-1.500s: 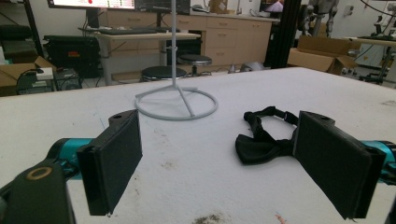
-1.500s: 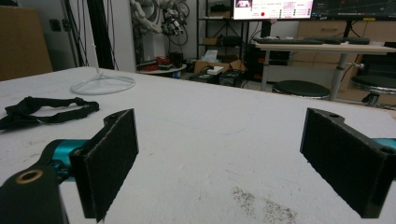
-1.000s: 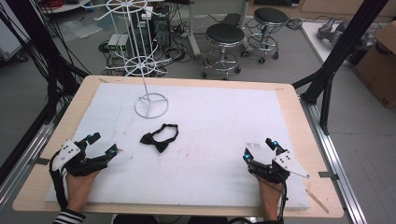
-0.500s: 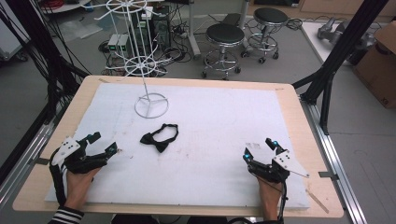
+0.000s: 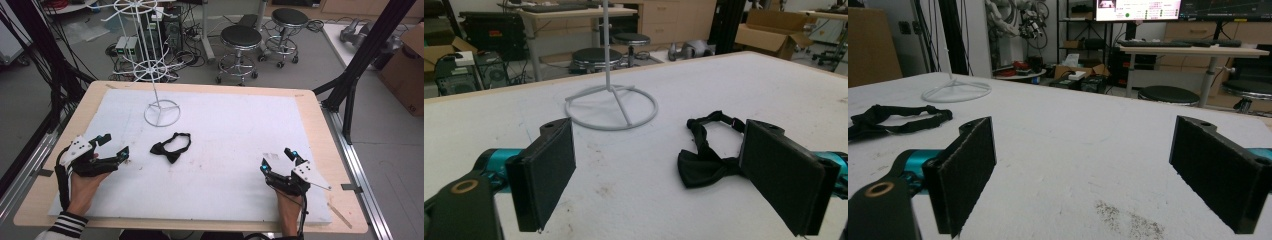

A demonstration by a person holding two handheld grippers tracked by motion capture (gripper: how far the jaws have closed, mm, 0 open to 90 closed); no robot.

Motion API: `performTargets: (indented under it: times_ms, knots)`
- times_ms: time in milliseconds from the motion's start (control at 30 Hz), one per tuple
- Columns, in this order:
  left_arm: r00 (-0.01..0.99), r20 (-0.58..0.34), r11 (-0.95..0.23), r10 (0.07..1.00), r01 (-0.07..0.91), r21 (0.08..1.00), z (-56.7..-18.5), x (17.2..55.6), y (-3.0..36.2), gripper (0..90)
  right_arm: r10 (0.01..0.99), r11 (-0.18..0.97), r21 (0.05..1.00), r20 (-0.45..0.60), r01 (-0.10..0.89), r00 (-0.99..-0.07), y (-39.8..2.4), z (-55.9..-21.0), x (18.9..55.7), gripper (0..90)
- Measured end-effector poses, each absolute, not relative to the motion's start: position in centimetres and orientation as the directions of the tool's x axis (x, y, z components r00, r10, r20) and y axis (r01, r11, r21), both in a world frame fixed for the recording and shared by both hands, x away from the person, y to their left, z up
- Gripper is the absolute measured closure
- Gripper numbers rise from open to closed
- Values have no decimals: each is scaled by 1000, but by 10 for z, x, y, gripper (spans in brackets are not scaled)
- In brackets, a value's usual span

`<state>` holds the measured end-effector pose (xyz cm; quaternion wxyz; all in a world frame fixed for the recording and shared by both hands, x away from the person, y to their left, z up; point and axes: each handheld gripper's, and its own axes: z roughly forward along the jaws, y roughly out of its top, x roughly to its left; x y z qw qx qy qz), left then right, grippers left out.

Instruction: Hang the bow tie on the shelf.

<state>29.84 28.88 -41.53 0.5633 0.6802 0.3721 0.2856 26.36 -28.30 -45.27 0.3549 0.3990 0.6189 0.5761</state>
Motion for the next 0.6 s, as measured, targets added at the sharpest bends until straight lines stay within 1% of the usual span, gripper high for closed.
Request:
performTargets:
  times_ms: [133,233,300,433,600]
  knots:
    - [580,-17,-124,814,203,971,-404,307,281,152,903,20,996,18,84,-430,-283,-453,264,105]
    - [609,7,-171,793,212,962,-396,313,272,184,903,23,997,12,77,-429,-283,-453,264,105]
    - [623,20,-202,782,223,954,-392,318,265,187,902,18,996,20,84,-430,-283,-453,264,105]
    - [650,15,-247,760,266,932,-385,330,250,185,903,19,996,19,83,-430,-283,-453,264,105]
    - [657,21,-277,753,289,916,-381,337,240,188,902,19,997,17,79,-431,-283,-453,264,105]
